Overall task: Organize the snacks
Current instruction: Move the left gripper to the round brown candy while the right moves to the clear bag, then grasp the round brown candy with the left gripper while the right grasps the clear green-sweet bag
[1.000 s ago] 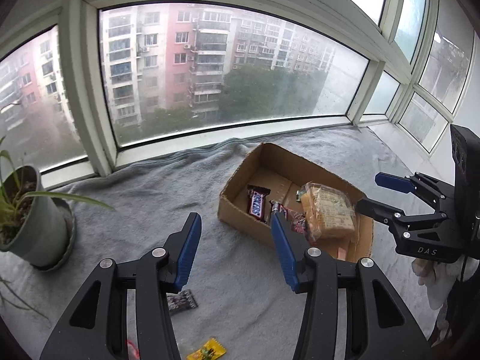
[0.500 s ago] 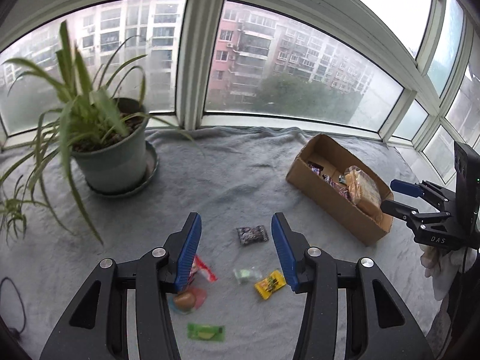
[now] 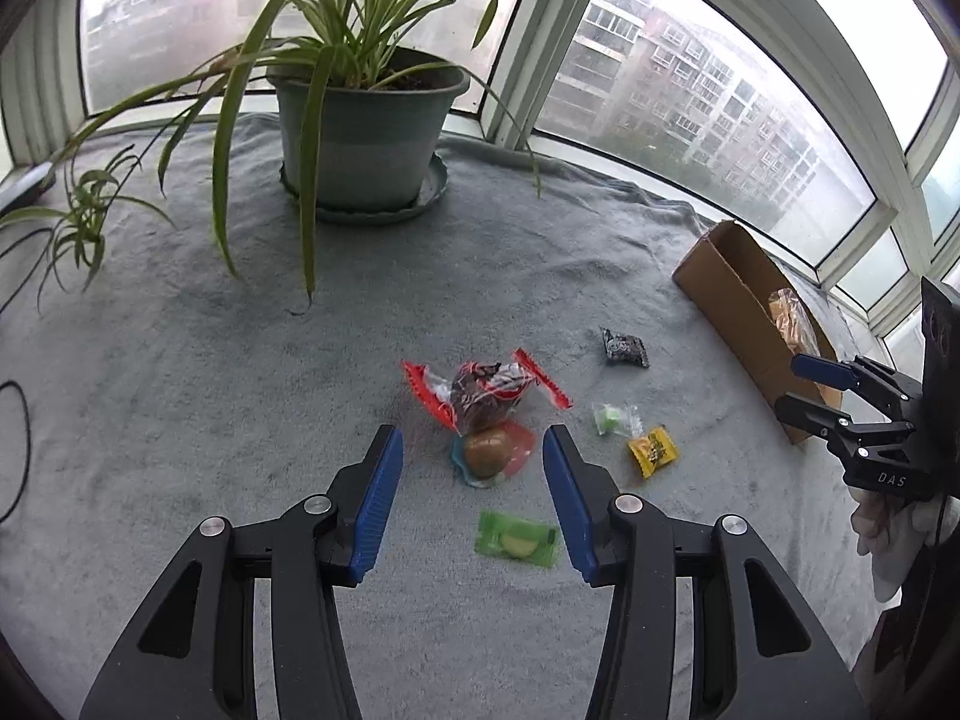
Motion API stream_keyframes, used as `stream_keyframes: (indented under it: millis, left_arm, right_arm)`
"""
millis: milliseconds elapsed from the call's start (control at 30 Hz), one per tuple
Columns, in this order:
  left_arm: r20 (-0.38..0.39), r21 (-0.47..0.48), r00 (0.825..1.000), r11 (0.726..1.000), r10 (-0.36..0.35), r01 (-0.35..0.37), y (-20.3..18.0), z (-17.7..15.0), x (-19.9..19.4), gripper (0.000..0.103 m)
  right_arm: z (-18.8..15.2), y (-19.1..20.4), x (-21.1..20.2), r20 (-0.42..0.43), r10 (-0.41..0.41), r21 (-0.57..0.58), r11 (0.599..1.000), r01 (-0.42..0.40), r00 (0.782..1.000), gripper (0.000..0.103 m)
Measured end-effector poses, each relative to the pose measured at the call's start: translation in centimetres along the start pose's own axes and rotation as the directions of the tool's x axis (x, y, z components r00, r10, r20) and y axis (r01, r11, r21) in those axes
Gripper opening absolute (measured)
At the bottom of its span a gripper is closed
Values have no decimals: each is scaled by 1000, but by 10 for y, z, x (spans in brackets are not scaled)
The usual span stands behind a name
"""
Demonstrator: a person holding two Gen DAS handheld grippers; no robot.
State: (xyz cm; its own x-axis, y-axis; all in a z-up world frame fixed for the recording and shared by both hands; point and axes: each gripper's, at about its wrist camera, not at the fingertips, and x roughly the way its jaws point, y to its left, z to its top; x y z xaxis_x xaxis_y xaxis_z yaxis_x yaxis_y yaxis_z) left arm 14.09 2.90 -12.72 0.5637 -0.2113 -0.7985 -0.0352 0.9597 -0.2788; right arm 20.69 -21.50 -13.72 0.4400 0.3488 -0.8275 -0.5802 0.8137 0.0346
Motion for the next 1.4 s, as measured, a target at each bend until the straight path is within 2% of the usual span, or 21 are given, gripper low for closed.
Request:
stream_keyframes:
  millis: [300, 467, 833, 900, 1000, 1133, 1233, 1400]
  left_arm:
    - [-55, 7, 998, 1000, -11, 11, 1, -16, 26, 47]
    - [-63, 23, 998, 1000, 14, -13, 1, -14, 39, 47]
    - [-90, 43, 996, 999, 21, -17, -3, -17, 57, 47]
    - [-90, 48, 996, 999, 19, -15, -5, -17, 58, 47]
    - [-87, 61, 996, 998, 21, -16, -7, -16, 60, 46]
    - [-81, 67, 996, 997, 31, -26, -7, -16, 61, 37]
    - [-78, 85, 996, 996, 43, -36, -10, -16, 62, 30]
    - [-59, 142, 996, 988, 66, -57, -20, -19, 63, 30]
  right_arm:
    - [12, 27, 37, -42, 60, -43, 997, -62, 997, 71]
    - [17, 42, 57, -72, 83, -78, 993, -88, 994, 71]
    - [26, 52, 93, -137, 95, -109, 988, -110, 986, 70]
    - [27, 52, 97, -148, 98, -109, 987, -115, 984, 64]
    - [27, 52, 104, -164, 95, -112, 987, -115, 982, 62]
    - [28, 54, 106, -162, 93, -118, 987, -113, 982, 61]
    - [28, 56, 106, -160, 75, -132, 987, -97, 984, 49]
    - [27, 59, 105, -160, 61, -152, 985, -86, 985, 36]
